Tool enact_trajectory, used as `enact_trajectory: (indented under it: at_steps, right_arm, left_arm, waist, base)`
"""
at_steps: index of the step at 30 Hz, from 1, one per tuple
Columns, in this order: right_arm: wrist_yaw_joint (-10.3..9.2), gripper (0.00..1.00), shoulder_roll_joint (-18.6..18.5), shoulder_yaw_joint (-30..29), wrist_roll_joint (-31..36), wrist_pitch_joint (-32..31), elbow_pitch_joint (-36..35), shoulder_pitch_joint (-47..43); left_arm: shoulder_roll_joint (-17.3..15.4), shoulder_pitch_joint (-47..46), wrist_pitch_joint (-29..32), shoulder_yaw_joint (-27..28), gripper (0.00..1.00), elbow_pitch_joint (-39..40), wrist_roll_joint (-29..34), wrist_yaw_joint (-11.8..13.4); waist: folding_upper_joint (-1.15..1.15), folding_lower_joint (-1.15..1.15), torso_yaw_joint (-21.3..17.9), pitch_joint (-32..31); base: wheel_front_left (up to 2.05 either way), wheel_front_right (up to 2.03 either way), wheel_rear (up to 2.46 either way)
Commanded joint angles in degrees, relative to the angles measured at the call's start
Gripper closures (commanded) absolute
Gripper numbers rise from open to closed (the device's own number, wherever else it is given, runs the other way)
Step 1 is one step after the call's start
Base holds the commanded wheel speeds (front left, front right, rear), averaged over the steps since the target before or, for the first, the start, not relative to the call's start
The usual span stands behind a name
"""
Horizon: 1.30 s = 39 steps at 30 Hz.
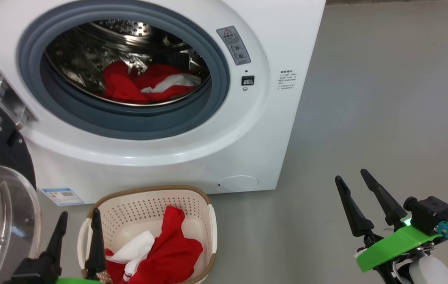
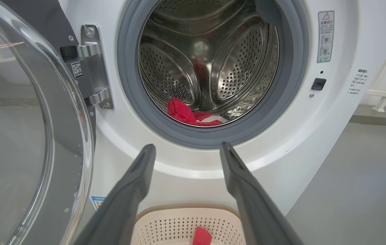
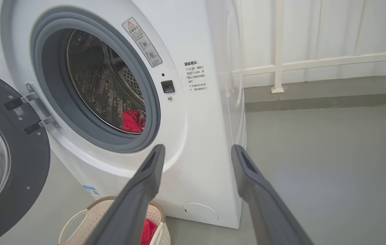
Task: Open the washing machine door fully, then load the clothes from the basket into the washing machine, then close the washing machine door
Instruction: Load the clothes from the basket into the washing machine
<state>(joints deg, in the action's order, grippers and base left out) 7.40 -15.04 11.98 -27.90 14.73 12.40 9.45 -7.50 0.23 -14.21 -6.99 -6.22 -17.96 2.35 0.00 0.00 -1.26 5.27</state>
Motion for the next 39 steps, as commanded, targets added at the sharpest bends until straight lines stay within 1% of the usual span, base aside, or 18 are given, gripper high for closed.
enact_trajectory:
  at_steps: [1, 11, 20, 39]
  right_arm:
    - [0.09, 0.00, -0.8, 0.8, -0.3, 0.3, -1.7, 1.7]
    - [0.09, 0.00, -0.7, 0.7, -0.3, 0.3, -2.2, 3.4]
    - [0.09, 0.00, -0.6, 0.8, -0.3, 0.3, -2.6, 5.1]
    - [0.09, 0.00, -0.3, 0.9, 0.2, 0.3, -4.1, 9.5]
  left_arm:
    - [-1.3, -3.3, -0.2, 1.8, 0.00, 1.2, -0.5, 0.6]
    - [-1.5, -5.7, -0.1, 1.3, 0.00, -0.2, -0.8, 0.3]
    - [-1.8, -8.3, 0.8, 0.7, 0.00, -3.7, -1.4, -0.1]
    - [-2.0, -17.8, 0.5, -0.3, 0.00, -18.6, -3.6, -3.3]
  waist:
    - [0.00, 0.00, 0.0, 1.3]
    - [0.00, 0.00, -0.4, 5.3]
    - [0.00, 0.00, -1.0, 9.0]
    - [0.00, 0.00, -1.8, 18.3]
  base:
    - [0.00, 0.00, 0.00]
    - [0.00, 0.00, 0.00]
    - [0.00, 0.00, 0.00]
    - [0.00, 0.00, 0.00]
